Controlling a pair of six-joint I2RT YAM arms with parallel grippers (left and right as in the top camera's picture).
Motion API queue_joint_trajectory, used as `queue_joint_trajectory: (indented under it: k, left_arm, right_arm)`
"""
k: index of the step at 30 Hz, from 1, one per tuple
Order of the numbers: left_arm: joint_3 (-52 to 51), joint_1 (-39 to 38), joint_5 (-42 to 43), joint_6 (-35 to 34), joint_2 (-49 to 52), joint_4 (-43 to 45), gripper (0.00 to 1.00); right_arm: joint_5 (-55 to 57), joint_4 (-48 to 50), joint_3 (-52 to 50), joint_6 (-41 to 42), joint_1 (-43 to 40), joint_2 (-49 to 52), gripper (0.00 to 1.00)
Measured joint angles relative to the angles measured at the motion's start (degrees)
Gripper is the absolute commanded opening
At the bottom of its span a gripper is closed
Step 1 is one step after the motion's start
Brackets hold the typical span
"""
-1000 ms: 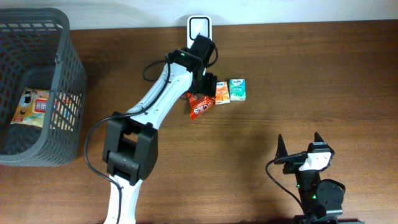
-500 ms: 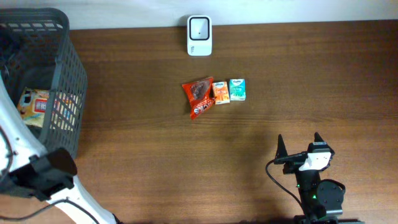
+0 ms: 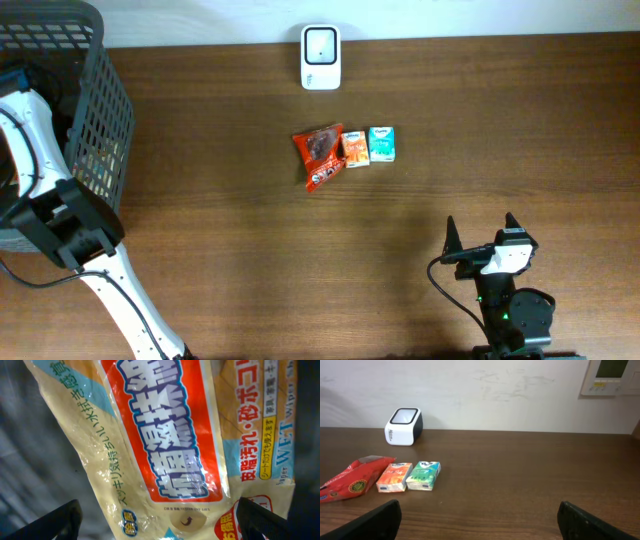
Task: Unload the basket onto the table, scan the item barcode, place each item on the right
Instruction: 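Reach the left gripper into the basket and grasp the cream snack bag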
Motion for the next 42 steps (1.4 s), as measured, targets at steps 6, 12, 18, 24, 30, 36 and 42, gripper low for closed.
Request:
queue_joint_trajectory:
  k: [6,12,18,24,30,36,42]
  left_arm:
    - [0.0,0.0,1.3,0.8,0.0,-3.0,0.63]
    - [4.6,0.6,1.9,6.3,-2.5,-7.9,0.55]
    - [3.3,0.9,2.8,13.7,-26.8,-8.1,0.00]
    - [-28.5,1.3,-3.6,14.6,-40.0,-8.1,0.00]
    - [-33.1,1.4,-0.7,14.0,-47.9,-7.7,0.00]
    - [-44.5,1.3,-3.4,10.0,-58.9,-7.6,0.00]
    - [-48.0,1.5,-4.2,8.3,-66.6,-7.1,0.00]
  right_arm:
    - [0.0,0.0,0.0,0.0,0.0,0.0,0.99]
    - [0.0,0.0,0.0,0.0,0.0,0.0,0.98]
    - [0.0,0.0,0.0,0.0,0.0,0.0,0.98]
    - [0.0,0.0,0.0,0.0,0.0,0.0,0.98]
    - [0.0,0.0,0.0,0.0,0.0,0.0,0.98]
    - [0.0,0.0,0.0,0.0,0.0,0.0,0.98]
    - [0.0,0.0,0.0,0.0,0.0,0.0,0.99]
